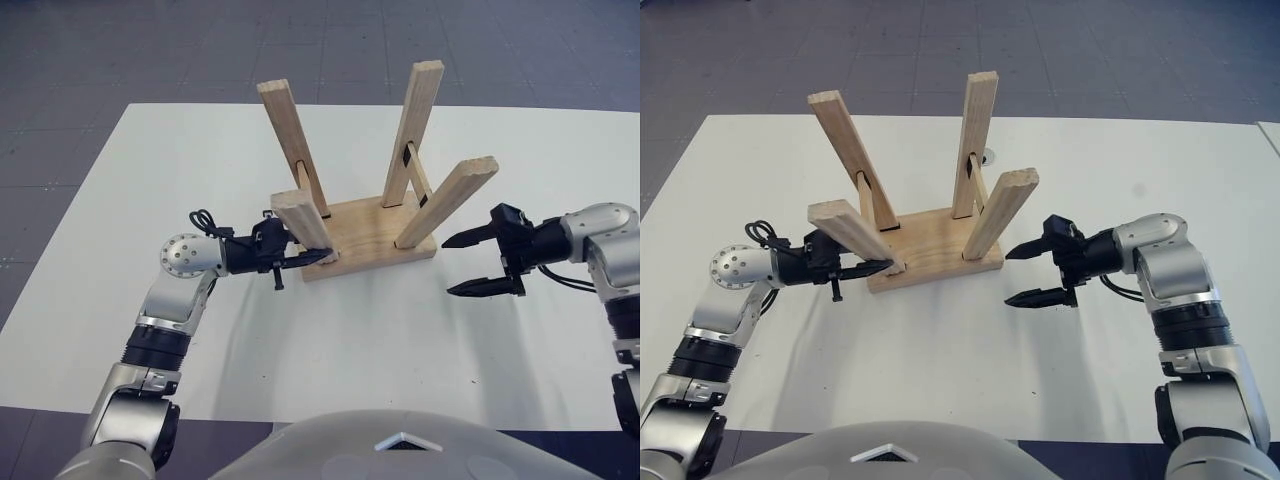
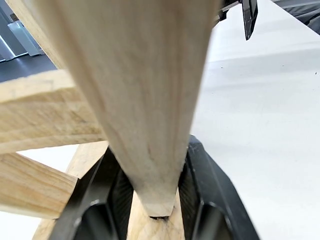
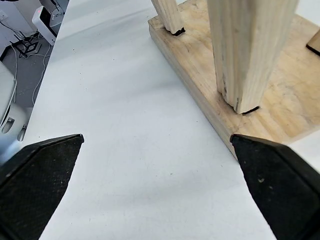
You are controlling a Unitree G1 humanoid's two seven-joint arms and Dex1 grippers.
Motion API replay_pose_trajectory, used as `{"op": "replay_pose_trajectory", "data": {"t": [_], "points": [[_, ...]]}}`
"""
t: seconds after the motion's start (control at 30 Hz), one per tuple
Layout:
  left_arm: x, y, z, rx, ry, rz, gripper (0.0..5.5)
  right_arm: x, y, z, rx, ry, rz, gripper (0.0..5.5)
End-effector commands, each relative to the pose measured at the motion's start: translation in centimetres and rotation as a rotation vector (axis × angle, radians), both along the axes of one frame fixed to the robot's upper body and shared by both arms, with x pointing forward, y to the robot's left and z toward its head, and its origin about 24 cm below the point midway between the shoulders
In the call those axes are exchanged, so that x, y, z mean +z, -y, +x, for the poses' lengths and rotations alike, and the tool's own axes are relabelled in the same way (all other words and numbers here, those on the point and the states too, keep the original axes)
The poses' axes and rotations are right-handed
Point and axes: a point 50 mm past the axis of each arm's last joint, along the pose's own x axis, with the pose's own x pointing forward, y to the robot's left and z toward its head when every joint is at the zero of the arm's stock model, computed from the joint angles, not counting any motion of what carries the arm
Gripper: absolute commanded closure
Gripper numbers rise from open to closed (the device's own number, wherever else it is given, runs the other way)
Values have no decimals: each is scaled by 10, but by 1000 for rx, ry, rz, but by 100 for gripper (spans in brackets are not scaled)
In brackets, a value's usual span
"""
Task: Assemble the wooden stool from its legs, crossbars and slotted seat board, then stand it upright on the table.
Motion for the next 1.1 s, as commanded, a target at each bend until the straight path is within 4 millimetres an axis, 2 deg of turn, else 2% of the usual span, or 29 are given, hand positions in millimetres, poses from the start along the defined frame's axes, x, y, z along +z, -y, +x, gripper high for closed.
{"op": "replay_pose_trajectory", "data": {"t": [0.03,0.13,0.23,0.37,0.7,0.9,1.1], "points": [[13,0,2,-59,39,-56,433,3,-13,13,-68,121,50,1],[15,-3,4,-69,57,-58,433,1,-16,15,-81,127,66,1],[17,-4,7,-62,76,-61,433,-3,-25,8,-44,84,98,1],[18,-3,8,-53,85,-74,434,-5,-35,1,-18,39,128,82],[15,-1,6,-60,66,-76,434,-6,-47,2,-53,27,179,251],[14,-2,8,-28,-22,-93,434,-1,-53,-6,-16,-27,203,353],[12,-4,9,71,-210,-74,434,3,-53,-11,-31,-76,173,368]]}}
